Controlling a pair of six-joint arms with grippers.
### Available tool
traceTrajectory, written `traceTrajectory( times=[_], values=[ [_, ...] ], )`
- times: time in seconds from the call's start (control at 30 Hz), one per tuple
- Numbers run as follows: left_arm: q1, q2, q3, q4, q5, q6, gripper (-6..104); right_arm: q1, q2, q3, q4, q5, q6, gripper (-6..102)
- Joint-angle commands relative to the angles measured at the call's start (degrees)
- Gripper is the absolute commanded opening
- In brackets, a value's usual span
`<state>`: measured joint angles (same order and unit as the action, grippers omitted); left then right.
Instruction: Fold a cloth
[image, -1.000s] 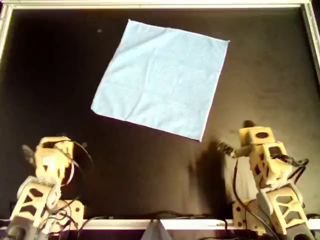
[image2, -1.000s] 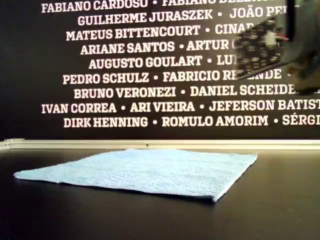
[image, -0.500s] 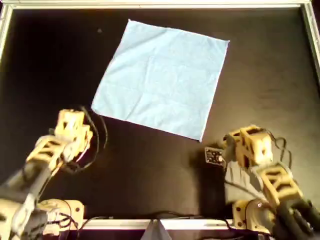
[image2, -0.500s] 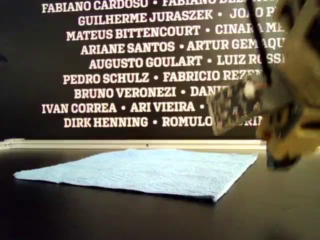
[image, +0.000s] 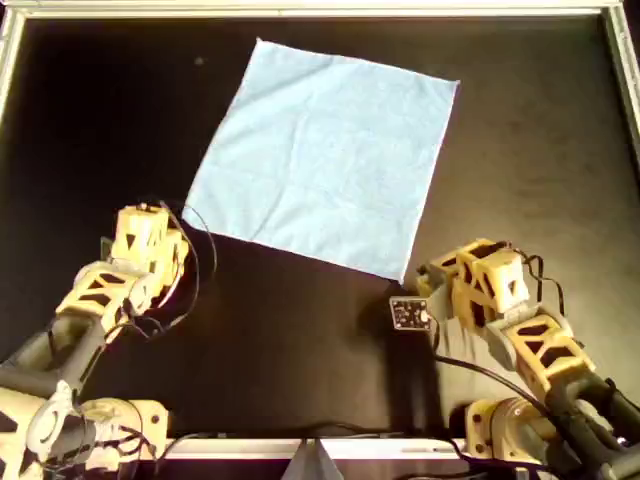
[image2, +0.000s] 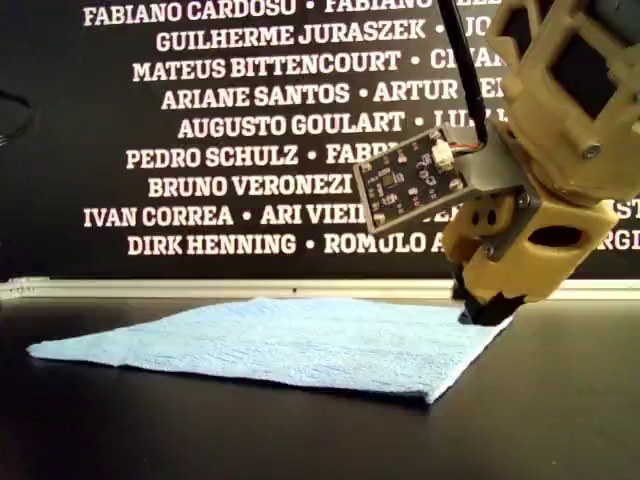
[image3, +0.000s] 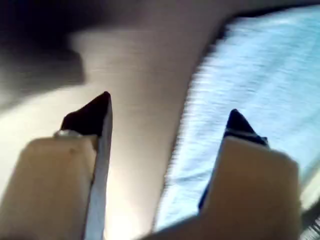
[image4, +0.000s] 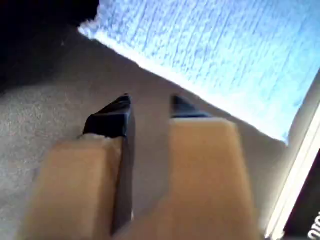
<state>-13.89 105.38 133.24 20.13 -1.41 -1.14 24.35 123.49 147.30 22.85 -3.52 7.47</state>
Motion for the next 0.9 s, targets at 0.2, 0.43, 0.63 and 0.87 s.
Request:
traceTrajectory(
  times=[0.2, 0.43, 0.63, 0.87],
  values=[
    [-0.35, -2.46, -3.25, -3.52, -0.26, 0.44, 80, 0.53, -0.35, -3.43, -2.20, -0.26, 0.62, 70],
    [-0.35, -16.70, -8.44, -8.44, -0.35, 0.09, 80, 0.18, -18.28, -9.40, -2.02, -1.14, 0.62, 73],
    [-0.35, -20.04, -12.39, -8.44, -0.35, 0.35, 80, 0.79, -27.60, -18.19, -0.79, -1.32, 1.05, 73],
    [-0.35, -20.13, -12.48, -8.79, -0.35, 0.35, 80, 4.57, -29.00, -19.42, -0.70, -1.32, 4.92, 73]
  ],
)
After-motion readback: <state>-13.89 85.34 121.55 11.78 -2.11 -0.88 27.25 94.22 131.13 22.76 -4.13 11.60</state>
